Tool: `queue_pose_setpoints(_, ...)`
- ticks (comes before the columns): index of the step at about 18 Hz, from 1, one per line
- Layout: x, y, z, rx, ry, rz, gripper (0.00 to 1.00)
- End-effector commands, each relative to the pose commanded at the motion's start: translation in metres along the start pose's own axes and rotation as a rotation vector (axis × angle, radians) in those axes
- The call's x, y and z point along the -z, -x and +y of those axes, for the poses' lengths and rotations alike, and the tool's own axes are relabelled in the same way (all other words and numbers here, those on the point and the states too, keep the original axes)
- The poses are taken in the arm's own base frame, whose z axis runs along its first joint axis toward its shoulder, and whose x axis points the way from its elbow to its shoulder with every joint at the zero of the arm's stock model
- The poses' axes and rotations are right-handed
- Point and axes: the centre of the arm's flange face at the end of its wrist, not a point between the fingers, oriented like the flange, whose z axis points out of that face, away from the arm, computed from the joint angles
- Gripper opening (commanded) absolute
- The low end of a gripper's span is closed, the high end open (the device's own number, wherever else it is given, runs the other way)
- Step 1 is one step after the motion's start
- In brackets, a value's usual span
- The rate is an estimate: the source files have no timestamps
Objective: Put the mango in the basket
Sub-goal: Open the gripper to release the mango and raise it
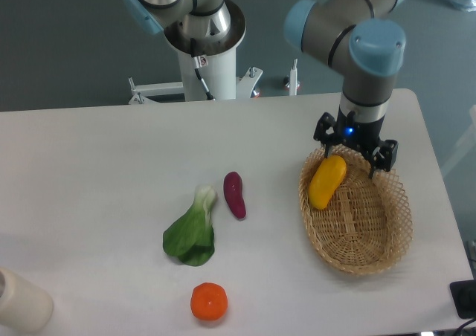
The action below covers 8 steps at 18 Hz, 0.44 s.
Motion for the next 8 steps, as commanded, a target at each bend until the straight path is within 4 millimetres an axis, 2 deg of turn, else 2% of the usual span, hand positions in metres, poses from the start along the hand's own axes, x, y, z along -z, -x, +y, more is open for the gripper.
queue_pose_setpoints(3,0.016,-0.004,0.001,-0.001,0.007,0.009,1.00)
queue_pose_setpoints(8,0.016,-0.003,0.003,0.002,0.009,0.012,1.00)
